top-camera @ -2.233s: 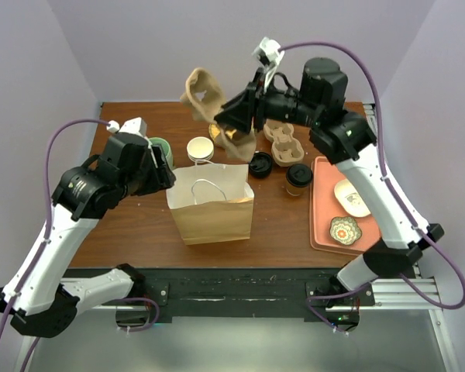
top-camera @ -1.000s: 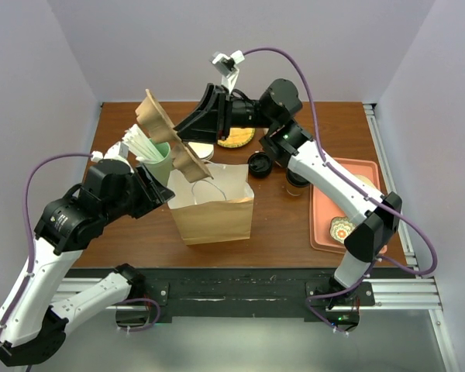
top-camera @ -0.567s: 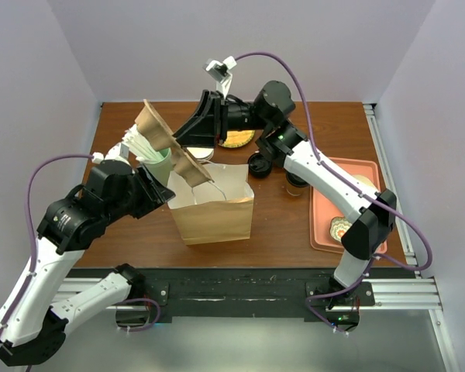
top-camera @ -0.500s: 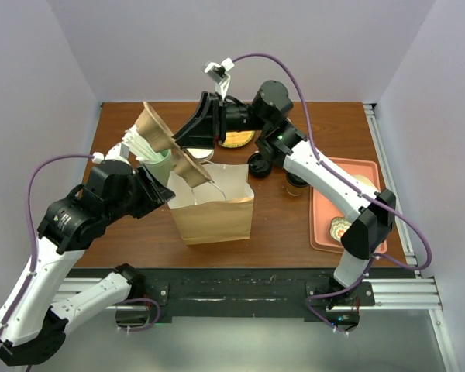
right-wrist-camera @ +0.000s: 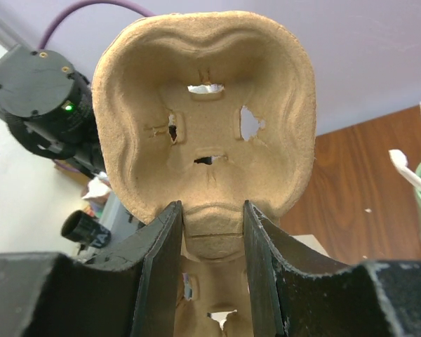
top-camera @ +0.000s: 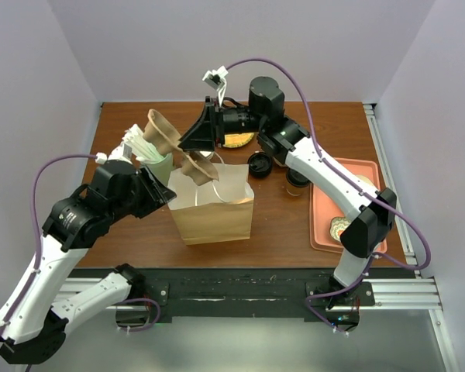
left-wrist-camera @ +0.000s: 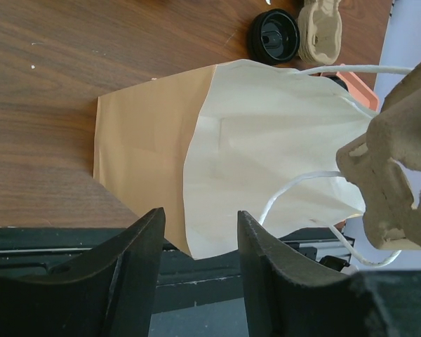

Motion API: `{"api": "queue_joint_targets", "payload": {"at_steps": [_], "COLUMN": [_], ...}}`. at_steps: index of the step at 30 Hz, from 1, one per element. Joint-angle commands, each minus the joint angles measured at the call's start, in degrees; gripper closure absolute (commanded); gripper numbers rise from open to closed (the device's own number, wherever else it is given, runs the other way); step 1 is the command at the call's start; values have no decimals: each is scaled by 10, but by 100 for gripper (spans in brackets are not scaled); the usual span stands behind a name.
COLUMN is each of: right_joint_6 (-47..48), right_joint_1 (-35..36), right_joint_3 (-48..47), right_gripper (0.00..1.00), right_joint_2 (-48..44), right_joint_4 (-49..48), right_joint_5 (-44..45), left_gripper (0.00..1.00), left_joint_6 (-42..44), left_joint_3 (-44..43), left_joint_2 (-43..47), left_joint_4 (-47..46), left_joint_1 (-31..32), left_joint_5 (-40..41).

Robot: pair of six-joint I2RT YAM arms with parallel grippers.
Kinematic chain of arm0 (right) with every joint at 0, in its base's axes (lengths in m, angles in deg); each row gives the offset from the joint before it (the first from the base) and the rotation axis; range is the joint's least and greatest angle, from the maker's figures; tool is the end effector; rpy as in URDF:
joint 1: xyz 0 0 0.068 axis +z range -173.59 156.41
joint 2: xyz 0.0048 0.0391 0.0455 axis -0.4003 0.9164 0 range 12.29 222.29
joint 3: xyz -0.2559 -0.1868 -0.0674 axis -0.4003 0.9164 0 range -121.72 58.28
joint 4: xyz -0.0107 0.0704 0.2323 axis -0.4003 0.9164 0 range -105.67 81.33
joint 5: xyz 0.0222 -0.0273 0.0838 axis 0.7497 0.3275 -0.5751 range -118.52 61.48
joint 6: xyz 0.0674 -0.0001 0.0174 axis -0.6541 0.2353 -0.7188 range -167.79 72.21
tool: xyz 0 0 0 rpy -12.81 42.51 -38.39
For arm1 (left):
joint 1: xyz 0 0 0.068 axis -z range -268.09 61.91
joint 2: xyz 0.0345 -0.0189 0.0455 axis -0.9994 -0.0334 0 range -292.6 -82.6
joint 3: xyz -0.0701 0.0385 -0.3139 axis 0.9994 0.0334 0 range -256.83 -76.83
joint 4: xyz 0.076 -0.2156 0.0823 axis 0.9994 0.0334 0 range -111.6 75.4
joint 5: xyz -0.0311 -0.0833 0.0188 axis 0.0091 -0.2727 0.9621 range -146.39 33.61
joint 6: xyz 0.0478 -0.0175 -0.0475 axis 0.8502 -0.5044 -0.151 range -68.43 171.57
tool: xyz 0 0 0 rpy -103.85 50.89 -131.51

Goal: Pack the takeout coffee

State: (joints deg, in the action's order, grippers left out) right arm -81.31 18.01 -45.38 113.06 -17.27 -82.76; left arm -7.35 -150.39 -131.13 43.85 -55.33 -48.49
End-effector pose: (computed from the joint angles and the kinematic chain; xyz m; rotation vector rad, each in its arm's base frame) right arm 0.2744 0.3052 0.5041 -0.9850 1.5153 1.6841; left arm 0.0783 -0.0412 0.4160 -0.6080 2.2833 -0.6688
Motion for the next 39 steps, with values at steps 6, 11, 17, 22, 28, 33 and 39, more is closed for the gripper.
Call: {"api": "queue_joint_targets", "payload": {"at_steps": [6,11,17,22,28,33,39], "right_joint_6": [60,29,29,35,52,37,33], "right_joint_1": [-18,-42,-69,-70,-70,-70,-70], "right_joint_3": [-18,-10,4,36,43,45,40], "right_gripper": [78,78,78,78,78,78,78], "right_joint_2": [-27,-36,-44,-58,-65,-66,-62], "right_joint_4": [52,37,34,31,49,34,34], "right_joint_5": [44,49,51,51,55,53,54], "left_gripper": [51,51,51,51,52,51,51], "left_joint_6": [20,24,27,33,37,104,144], "left_joint_3": [-4,9,16,10,3,-101,-67], "left_joint_2": [-9,-11,-15,-21,-33,-55,-50], "left_joint_4": [-23,-19,-18,-18,-17,-83,-274], "left_joint_1": [-1,0,0,-1,-1,-1,-1], "left_joint_5": [18,27,34,42,37,-2,-136]}}
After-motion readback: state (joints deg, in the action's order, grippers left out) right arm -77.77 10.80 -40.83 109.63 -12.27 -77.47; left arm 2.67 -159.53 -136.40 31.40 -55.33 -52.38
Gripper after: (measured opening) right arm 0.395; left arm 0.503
